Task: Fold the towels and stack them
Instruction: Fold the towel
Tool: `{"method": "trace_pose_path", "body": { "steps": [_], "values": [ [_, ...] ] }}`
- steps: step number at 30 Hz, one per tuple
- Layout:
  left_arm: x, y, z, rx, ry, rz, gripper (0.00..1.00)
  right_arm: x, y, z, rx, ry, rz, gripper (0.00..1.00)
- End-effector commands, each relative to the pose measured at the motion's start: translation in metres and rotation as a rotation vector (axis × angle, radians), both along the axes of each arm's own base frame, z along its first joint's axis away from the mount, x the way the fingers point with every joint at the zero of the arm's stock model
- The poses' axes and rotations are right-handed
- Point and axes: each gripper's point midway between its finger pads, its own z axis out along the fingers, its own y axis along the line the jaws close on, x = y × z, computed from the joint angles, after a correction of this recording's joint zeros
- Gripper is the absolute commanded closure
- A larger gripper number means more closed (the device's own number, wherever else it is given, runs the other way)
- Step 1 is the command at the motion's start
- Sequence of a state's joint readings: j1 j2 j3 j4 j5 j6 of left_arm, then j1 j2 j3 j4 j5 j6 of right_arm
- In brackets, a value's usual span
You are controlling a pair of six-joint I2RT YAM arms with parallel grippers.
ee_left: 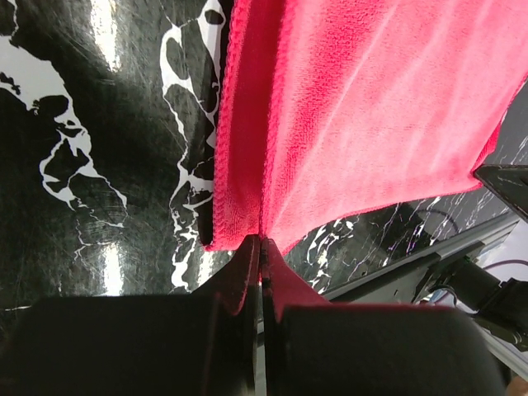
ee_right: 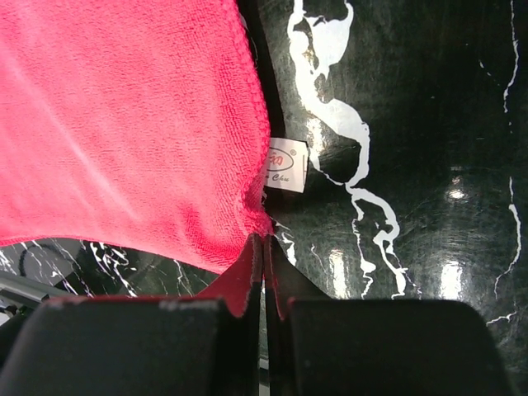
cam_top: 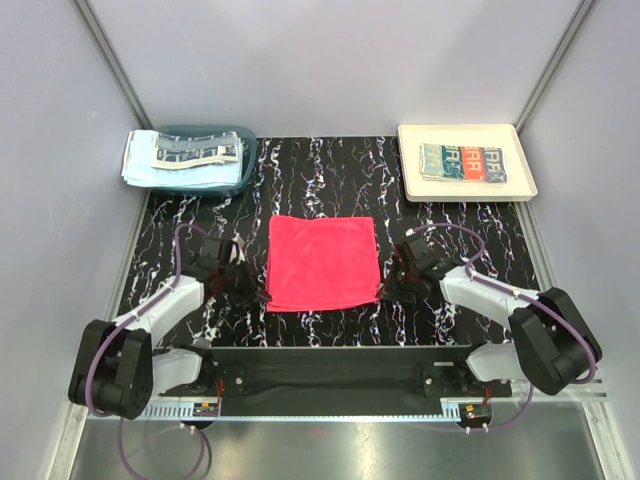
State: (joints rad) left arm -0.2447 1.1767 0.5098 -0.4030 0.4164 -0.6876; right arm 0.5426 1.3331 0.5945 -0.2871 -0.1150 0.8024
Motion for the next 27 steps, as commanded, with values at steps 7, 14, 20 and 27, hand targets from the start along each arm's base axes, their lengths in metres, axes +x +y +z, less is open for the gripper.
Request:
{"method": "trace_pose_path", "body": {
  "steps": [7,14,20,27],
  "values": [
    [-0.004,-0.006,0.000,-0.040,0.009,-0.017,1.00,-0.005,0.002,-0.003,0.018,-0.005,-0.007,1.00],
    [0.003,-0.003,-0.011,-0.021,0.022,0.018,0.91,-0.005,0.005,-0.007,0.038,-0.011,0.005,0.88],
    [0.015,-0.002,0.009,-0.007,-0.034,0.012,0.58,0.002,0.001,0.011,0.018,-0.063,-0.007,0.51],
    [0.057,0.016,0.067,0.138,-0.191,0.024,0.47,0.047,-0.005,0.068,-0.069,-0.226,-0.030,0.38]
  ]
}}
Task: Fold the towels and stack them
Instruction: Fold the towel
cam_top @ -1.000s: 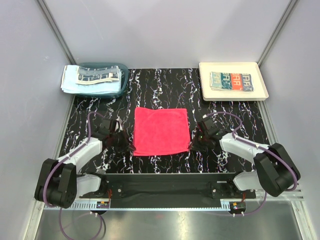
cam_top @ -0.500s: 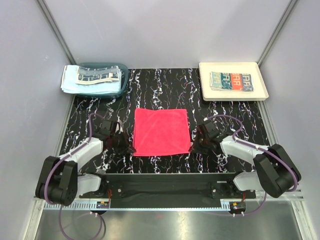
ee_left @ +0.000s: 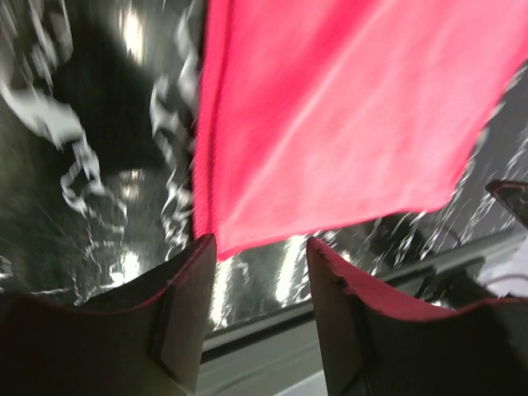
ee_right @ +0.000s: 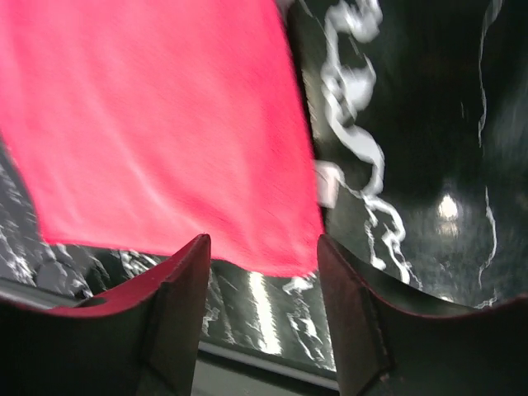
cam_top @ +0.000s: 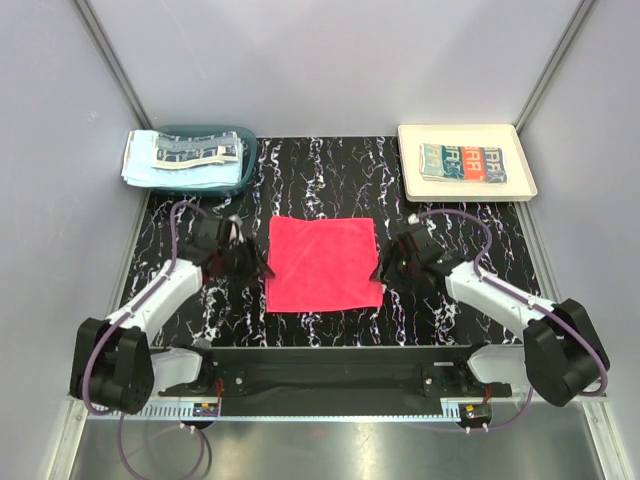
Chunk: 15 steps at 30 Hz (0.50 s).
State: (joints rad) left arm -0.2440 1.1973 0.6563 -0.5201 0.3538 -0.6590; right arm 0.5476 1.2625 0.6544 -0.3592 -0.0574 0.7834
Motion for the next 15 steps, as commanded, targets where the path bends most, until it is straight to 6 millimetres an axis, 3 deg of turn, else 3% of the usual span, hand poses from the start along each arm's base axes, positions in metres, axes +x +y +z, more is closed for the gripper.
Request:
{"method": "trace_pose_path", "body": {
  "steps": [1,2,5,6,7,8,9,10,14,15],
  "values": [
    [0.042,0.013,0.045,0.095,-0.173,0.024,0.45,0.042,-0.005,0.039,-0.079,-0.145,-0.019,0.38],
    [0.056,0.013,0.059,0.102,-0.218,0.036,0.44,0.058,-0.002,0.053,-0.076,-0.184,-0.029,0.37],
    [0.094,0.016,0.069,0.147,-0.269,0.068,0.44,0.100,-0.003,0.060,-0.069,-0.203,-0.042,0.37],
    [0.108,0.019,0.059,0.177,-0.253,0.083,0.44,0.112,-0.005,0.045,-0.081,-0.168,-0.045,0.37],
    [0.122,0.019,0.065,0.181,-0.275,0.093,0.44,0.135,-0.009,0.055,-0.062,-0.198,-0.071,0.37],
    [0.132,0.020,0.064,0.187,-0.278,0.098,0.44,0.145,-0.012,0.052,-0.065,-0.192,-0.085,0.37],
    [0.143,0.024,0.053,0.187,-0.251,0.117,0.45,0.155,-0.015,0.034,-0.088,-0.157,-0.085,0.38],
    [0.151,0.025,0.053,0.178,-0.250,0.126,0.46,0.168,-0.008,0.040,-0.060,-0.167,-0.076,0.39],
    [0.190,0.032,0.056,0.171,-0.276,0.177,0.46,0.195,-0.012,0.020,-0.026,-0.113,-0.095,0.41],
    [0.196,0.032,0.044,0.173,-0.244,0.173,0.46,0.200,-0.013,0.017,-0.021,-0.110,-0.098,0.41]
  ]
}}
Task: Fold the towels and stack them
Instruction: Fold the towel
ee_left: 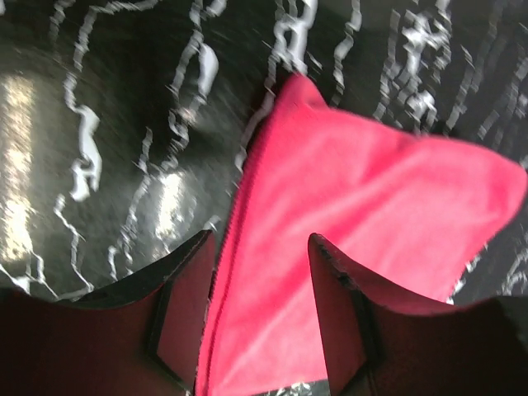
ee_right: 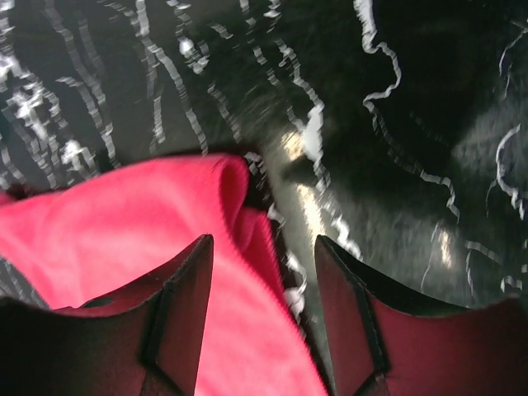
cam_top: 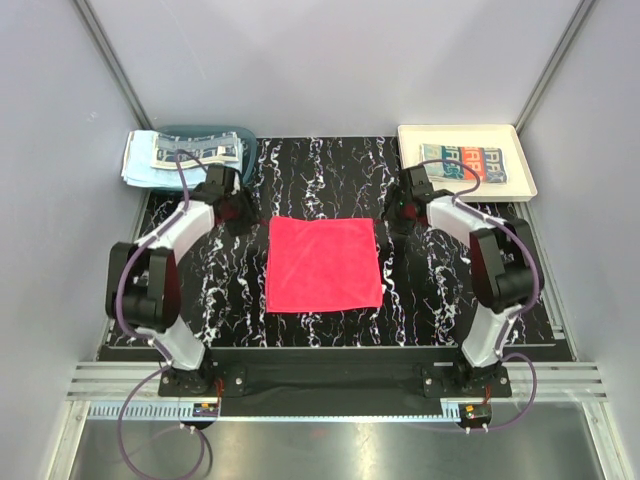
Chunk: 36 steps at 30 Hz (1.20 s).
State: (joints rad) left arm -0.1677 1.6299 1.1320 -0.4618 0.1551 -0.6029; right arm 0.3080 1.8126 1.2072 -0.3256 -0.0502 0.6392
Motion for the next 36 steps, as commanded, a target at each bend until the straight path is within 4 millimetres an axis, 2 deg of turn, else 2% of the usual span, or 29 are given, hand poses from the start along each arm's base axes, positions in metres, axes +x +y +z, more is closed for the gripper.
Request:
{"method": "trace_pose_path", "body": {
  "steps": [1,7,10,16,20,36],
  "values": [
    [0.049,0.003,0.024,-0.002,-0.106,0.028,0.46,0.023,0.007,0.006,0.052,-0.027,0.025,0.42],
    [0.072,-0.008,-0.004,-0.077,-0.057,0.018,0.47,0.037,0.010,-0.005,0.123,0.003,0.000,0.44],
    [0.075,-0.015,-0.020,-0.117,-0.028,0.016,0.48,0.041,0.015,-0.007,0.181,0.006,-0.008,0.46],
    [0.079,-0.028,-0.036,-0.196,-0.011,0.009,0.50,0.045,0.020,-0.014,0.244,0.022,-0.038,0.46],
    [0.079,-0.028,-0.039,-0.214,-0.009,0.018,0.50,0.045,0.017,-0.017,0.265,0.027,-0.062,0.48],
    [0.084,-0.025,-0.041,-0.229,0.000,0.031,0.53,0.044,0.010,-0.007,0.290,0.002,-0.119,0.53]
  ]
}}
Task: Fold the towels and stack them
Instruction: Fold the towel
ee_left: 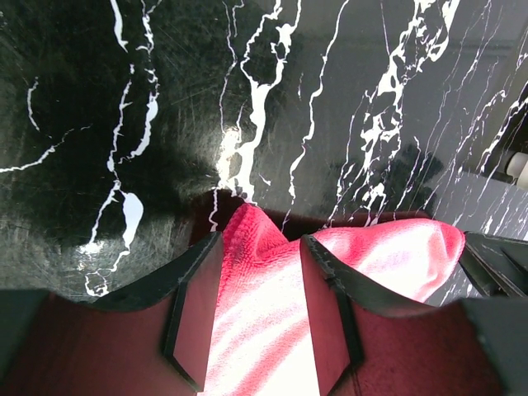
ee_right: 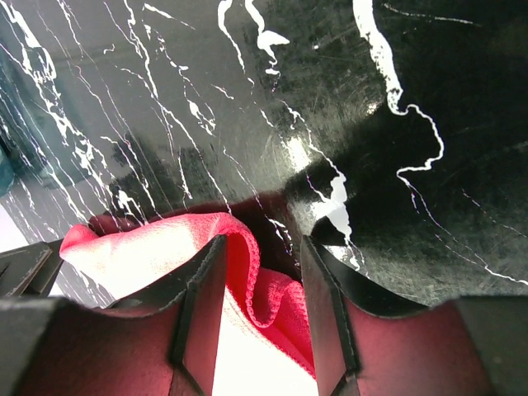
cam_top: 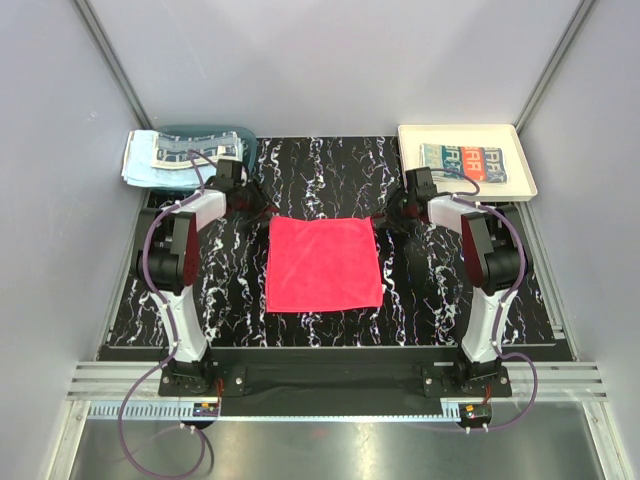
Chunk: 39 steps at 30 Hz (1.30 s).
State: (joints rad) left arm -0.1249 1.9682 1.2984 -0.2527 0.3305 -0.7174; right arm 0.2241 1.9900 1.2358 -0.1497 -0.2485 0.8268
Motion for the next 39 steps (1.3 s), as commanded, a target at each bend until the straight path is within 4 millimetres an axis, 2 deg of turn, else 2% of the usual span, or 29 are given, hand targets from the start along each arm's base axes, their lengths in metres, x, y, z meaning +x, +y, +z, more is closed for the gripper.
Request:
{"method": "trace_pose_path", "body": {
  "steps": [1,6,12,21,27,31,39],
  "values": [
    [0.010,0.000,0.004,-0.024,-0.024,0.005,0.54,0.010,0.000,0.025,0.026,-0.065,-0.018,0.53],
    [0.008,-0.002,0.000,-0.039,-0.011,0.005,0.55,0.005,-0.006,0.021,0.013,-0.058,-0.036,0.54],
    [0.007,-0.004,0.001,-0.051,-0.013,0.005,0.56,0.004,-0.017,0.026,0.025,-0.072,-0.071,0.58],
    [0.007,-0.005,0.003,-0.062,-0.013,0.008,0.60,0.017,-0.007,0.045,0.081,-0.114,-0.065,0.60],
    [0.009,-0.004,0.003,-0.063,-0.011,0.014,0.66,0.027,0.003,0.049,0.140,-0.113,-0.057,0.60],
    [0.010,-0.005,0.000,-0.069,-0.006,0.017,0.69,0.032,0.008,0.048,0.178,-0.104,-0.062,0.60],
    [0.010,-0.006,0.000,-0.070,-0.007,0.012,0.72,0.030,0.010,0.029,0.182,-0.066,-0.068,0.61]
  ]
}}
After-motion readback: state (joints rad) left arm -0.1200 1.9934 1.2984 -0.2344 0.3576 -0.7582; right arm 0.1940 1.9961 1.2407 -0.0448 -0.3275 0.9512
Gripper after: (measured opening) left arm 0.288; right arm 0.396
